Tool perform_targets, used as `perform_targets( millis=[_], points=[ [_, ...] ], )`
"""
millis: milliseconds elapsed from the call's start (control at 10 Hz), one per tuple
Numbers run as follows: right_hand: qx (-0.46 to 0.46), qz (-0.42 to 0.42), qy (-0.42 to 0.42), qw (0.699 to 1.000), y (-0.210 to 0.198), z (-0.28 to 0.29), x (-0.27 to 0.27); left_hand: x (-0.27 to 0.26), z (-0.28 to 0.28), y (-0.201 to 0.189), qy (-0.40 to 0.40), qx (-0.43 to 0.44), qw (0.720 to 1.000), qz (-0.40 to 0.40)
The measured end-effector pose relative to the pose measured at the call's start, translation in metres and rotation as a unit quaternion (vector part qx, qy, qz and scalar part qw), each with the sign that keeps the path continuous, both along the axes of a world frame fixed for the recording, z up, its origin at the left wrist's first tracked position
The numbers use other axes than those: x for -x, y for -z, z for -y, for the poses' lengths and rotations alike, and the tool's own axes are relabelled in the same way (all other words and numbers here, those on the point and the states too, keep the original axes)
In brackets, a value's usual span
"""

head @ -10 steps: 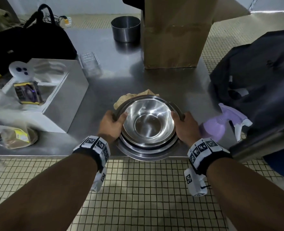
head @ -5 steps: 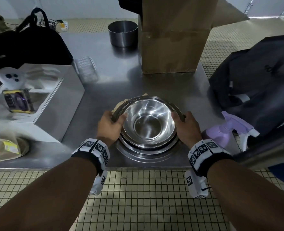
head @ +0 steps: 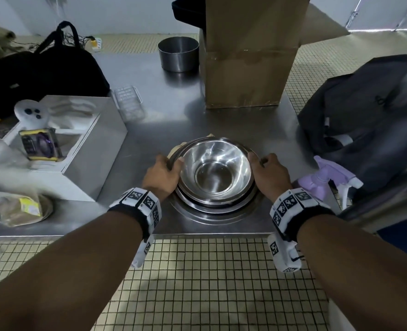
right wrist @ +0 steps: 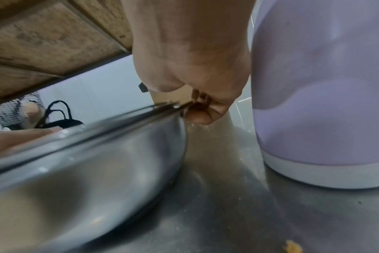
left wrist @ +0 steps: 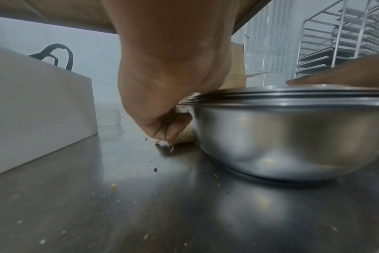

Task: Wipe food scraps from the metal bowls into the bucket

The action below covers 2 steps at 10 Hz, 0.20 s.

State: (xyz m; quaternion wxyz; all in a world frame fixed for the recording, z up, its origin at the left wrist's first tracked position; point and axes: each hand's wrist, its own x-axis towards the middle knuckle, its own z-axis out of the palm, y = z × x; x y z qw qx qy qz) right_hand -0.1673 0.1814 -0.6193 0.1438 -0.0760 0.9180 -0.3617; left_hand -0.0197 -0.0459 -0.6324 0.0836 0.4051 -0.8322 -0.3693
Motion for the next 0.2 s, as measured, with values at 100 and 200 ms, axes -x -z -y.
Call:
perform_targets(
  millis=[100, 200],
  points=[
    [-0.018, -0.039, -0.02, 0.999, -0.01, -0.005, -0.008, -0.006, -0.004, -0.008, 0.004, 0.022, 1.0, -0.002],
    [-0.055, -0.083, -0.08, 0.992, -0.024, -0.01, -0.018, -0.01, -0.011, -0.018, 0.03, 0.049, 0.998, 0.018]
  ],
)
